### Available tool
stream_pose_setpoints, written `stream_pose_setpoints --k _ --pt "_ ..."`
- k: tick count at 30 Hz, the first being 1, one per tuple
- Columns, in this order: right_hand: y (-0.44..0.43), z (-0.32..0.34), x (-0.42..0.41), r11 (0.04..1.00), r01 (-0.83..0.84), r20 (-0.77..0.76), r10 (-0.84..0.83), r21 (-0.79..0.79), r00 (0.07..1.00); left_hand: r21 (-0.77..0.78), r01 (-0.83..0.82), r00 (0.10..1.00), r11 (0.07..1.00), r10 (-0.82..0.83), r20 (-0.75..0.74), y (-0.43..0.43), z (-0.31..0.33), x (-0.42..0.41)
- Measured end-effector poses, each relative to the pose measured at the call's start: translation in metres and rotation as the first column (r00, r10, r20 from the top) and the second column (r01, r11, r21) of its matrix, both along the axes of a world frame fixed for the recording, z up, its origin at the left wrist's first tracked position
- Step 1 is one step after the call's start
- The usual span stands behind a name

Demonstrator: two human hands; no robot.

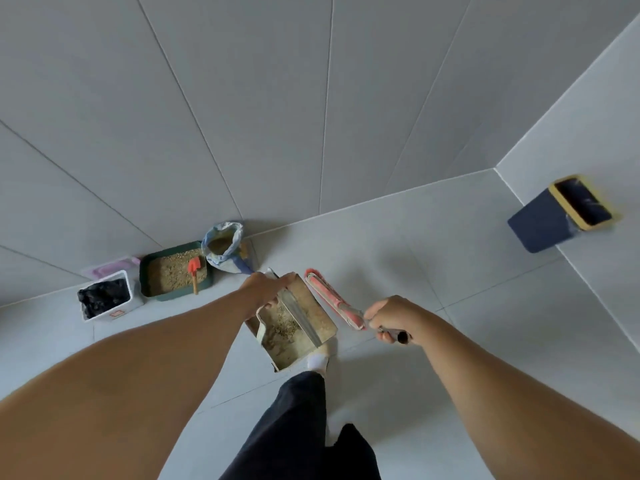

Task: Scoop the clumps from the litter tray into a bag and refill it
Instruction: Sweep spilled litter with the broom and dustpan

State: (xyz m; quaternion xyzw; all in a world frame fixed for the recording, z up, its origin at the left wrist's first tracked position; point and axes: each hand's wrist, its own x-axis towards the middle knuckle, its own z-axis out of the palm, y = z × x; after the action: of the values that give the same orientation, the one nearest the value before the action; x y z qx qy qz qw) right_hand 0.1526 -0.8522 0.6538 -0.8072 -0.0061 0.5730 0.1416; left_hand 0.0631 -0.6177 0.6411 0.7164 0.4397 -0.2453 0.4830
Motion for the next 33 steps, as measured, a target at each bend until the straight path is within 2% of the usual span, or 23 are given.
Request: stream_pose_setpoints --k 4,7,11,13,16,20,22,24,26,29,31,33 --pt "-0.031 0.007 0.060 0.967 0.253 -0.039 -0.254 -0.024 0.967 0.020 0.094 0.996 0.995 -0.094 -0.003 -0.021 -0.002 0.091" --pt "-0.054 0.017 0.107 0.887 0.462 -0.073 -0.462 -0.020 0.884 0.066 0.156 0.988 0.986 -0.156 -0.001 -0.039 -0.003 0.156" --pt "-0.078 0.029 0.164 0.781 0.624 -0.137 -0.619 0.000 0.774 0.193 0.270 0.963 0.943 -0.269 -0.031 -0.071 -0.002 0.239" --pt "-0.095 0.035 0.190 0.707 0.704 -0.167 -0.687 0.071 0.707 0.275 0.367 0.930 0.888 -0.357 -0.088 -0.090 -0.006 0.276" --pt "-0.125 0.041 0.237 0.530 0.812 -0.215 -0.787 0.245 0.579 0.359 0.460 0.887 0.812 -0.439 -0.144 -0.120 -0.010 0.334" --pt "-0.165 0.050 0.297 0.469 0.808 -0.241 -0.789 0.357 0.565 0.457 0.539 0.842 0.707 -0.463 -0.277 -0.157 -0.015 0.395" --pt "-0.179 0.052 0.318 0.475 0.775 -0.265 -0.752 0.417 0.603 0.474 0.557 0.830 0.682 -0.462 -0.311 -0.168 -0.020 0.419" --pt "-0.202 0.051 0.348 0.494 0.730 -0.260 -0.713 0.473 0.651 0.485 0.540 0.841 0.688 -0.463 -0.279 -0.185 -0.025 0.454" --pt "-0.221 0.047 0.374 0.505 0.697 -0.196 -0.720 0.510 0.665 0.475 0.552 0.831 0.685 -0.501 -0.243 -0.196 -0.026 0.482" --pt "-0.244 0.040 0.416 0.600 0.611 0.004 -0.715 0.516 0.699 0.466 0.658 0.733 0.591 -0.646 -0.215 -0.215 -0.013 0.527" --pt "-0.261 0.034 0.448 0.660 0.573 0.151 -0.709 0.486 0.689 0.465 0.700 0.678 0.542 -0.709 -0.194 -0.233 -0.008 0.566" --pt "-0.274 0.032 0.471 0.789 0.459 0.347 -0.599 0.409 0.721 0.462 0.735 0.627 0.496 -0.757 -0.185 -0.244 -0.004 0.592"
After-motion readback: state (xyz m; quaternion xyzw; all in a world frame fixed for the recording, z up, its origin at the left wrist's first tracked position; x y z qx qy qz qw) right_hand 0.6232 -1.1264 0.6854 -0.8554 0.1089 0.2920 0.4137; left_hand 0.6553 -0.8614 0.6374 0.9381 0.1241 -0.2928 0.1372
